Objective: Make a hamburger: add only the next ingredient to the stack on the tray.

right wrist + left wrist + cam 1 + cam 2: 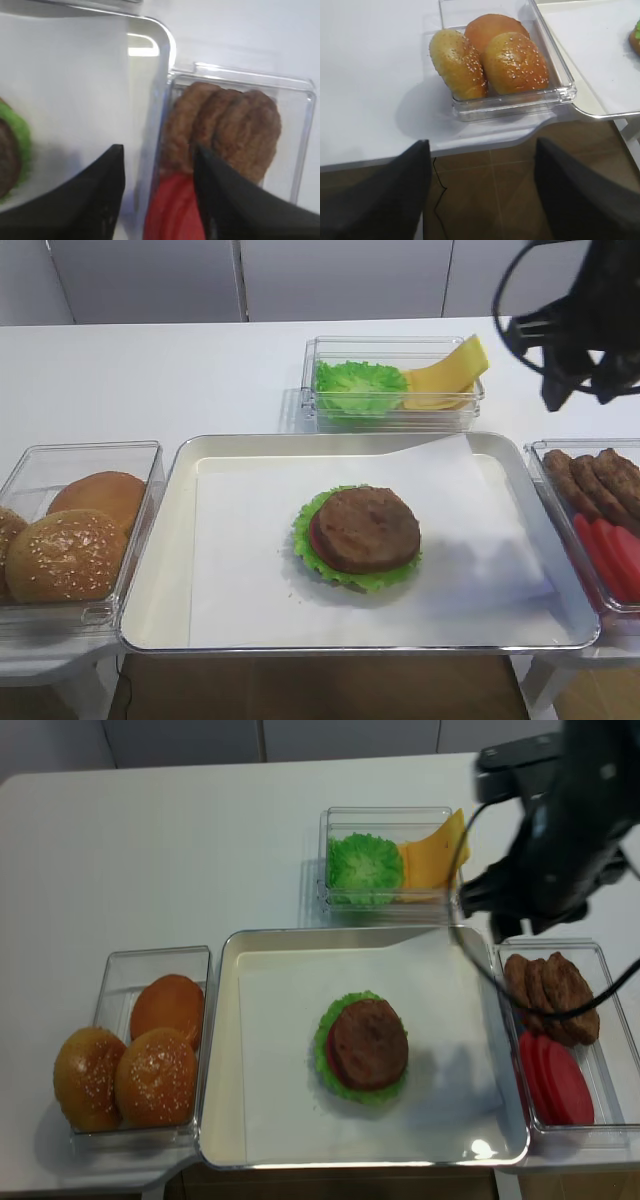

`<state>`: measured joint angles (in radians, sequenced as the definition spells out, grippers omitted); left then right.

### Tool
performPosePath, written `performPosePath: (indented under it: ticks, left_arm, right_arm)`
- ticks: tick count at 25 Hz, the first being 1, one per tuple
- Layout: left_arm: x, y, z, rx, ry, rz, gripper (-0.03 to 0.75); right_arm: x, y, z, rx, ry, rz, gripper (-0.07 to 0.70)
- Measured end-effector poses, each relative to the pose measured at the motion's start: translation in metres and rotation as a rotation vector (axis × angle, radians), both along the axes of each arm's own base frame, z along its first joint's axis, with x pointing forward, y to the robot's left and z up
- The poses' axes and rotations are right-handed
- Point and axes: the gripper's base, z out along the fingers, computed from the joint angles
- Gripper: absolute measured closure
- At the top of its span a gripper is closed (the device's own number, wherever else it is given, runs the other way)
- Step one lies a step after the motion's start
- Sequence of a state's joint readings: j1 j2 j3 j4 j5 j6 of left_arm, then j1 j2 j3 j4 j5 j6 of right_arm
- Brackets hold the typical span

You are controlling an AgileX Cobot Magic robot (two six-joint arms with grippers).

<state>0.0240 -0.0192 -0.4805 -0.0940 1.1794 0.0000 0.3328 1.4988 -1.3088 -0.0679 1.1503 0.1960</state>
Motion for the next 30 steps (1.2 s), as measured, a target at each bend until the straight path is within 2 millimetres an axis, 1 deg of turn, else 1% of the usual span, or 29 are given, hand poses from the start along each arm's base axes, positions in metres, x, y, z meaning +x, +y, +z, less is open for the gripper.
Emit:
performPosePath:
  ticks: [2,5,7,11,18,21,24,28,30]
  left_arm:
    - [0.0,0.0,0.0,0.0,0.0,0.0,0.238]
    - [0.0,0.0,0.0,0.0,0.0,0.0,0.238]
    - [0.0,0.0,0.0,0.0,0.0,0.0,0.238]
    - [0.0,0.0,0.0,0.0,0.0,0.0,0.238]
    - [0.0,0.0,0.0,0.0,0.0,0.0,0.238]
    - [0.0,0.0,0.0,0.0,0.0,0.0,0.238]
    - [0.0,0.0,0.0,0.0,0.0,0.0,0.238]
    - [0.0,0.0,0.0,0.0,0.0,0.0,0.238]
    - [0.0,0.0,0.0,0.0,0.0,0.0,0.238]
  right_arm:
    - [-0.003,-0.022,0.001,0.02,-0.001,-0.053,0.288]
    - [-0.014,-0.049,0.001,0.036,-0.007,-0.128,0.288]
    - [-0.026,-0.06,0.001,0.038,-0.009,-0.16,0.288]
    - [-0.062,-0.066,0.002,0.046,-0.031,-0.167,0.288]
    - [-0.141,-0.076,0.002,0.068,-0.137,-0.165,0.288]
    - [-0.178,-0.08,0.003,0.081,-0.21,-0.159,0.288]
    - [-0.21,-0.083,0.003,0.095,-0.296,-0.124,0.288]
    - [-0.246,-0.088,0.004,0.112,-0.425,-0.109,0.287]
    - [-0.261,-0.089,0.003,0.121,-0.476,-0.107,0.287]
